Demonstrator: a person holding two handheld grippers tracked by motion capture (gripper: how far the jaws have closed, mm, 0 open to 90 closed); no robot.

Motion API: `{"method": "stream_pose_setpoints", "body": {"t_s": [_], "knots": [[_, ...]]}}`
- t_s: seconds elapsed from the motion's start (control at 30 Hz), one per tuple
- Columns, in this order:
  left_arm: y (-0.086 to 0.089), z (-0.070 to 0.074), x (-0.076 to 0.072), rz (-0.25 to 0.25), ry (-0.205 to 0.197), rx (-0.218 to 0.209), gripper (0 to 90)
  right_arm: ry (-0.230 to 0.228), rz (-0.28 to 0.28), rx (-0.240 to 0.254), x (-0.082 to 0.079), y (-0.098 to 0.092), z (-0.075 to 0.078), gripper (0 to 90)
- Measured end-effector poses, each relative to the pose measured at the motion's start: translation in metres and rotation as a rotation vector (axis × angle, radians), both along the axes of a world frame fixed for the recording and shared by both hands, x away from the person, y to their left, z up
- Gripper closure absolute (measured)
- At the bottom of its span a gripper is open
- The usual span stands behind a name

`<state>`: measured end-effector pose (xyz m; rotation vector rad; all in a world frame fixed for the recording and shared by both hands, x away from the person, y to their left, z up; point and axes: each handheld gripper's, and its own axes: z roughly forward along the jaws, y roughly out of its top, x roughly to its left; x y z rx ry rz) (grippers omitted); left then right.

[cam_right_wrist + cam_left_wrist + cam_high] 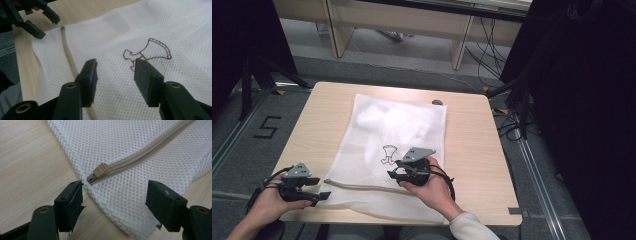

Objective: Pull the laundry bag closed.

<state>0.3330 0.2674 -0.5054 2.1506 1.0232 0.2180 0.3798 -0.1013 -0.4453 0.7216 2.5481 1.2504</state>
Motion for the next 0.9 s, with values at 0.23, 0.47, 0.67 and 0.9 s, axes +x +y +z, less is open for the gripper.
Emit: {"method": "stream_pose_setpoints", "body": {"t_s": [0.23,0.47,0.67,0.9], "knots": [[0.0,0.0,0.0,-0.012,-0.005,0.015,28.6,-0.03,0.055,-0.03,0.001,0.021,-0.004,58.1],[0.001,0.0,0.001,-0.012,0.001,0.023,28.7,-0.034,0.105,-0.023,0.005,0.045,-0.005,62.1],[0.001,0.0,0.0,-0.017,0.002,0.018,28.8,-0.003,0.13,-0.021,0.005,0.064,-0.008,66.3],[0.0,-0.001,0.0,-0.017,0.006,0.021,28.8,0.01,0.166,-0.036,0.006,0.082,-0.012,68.9]]}}
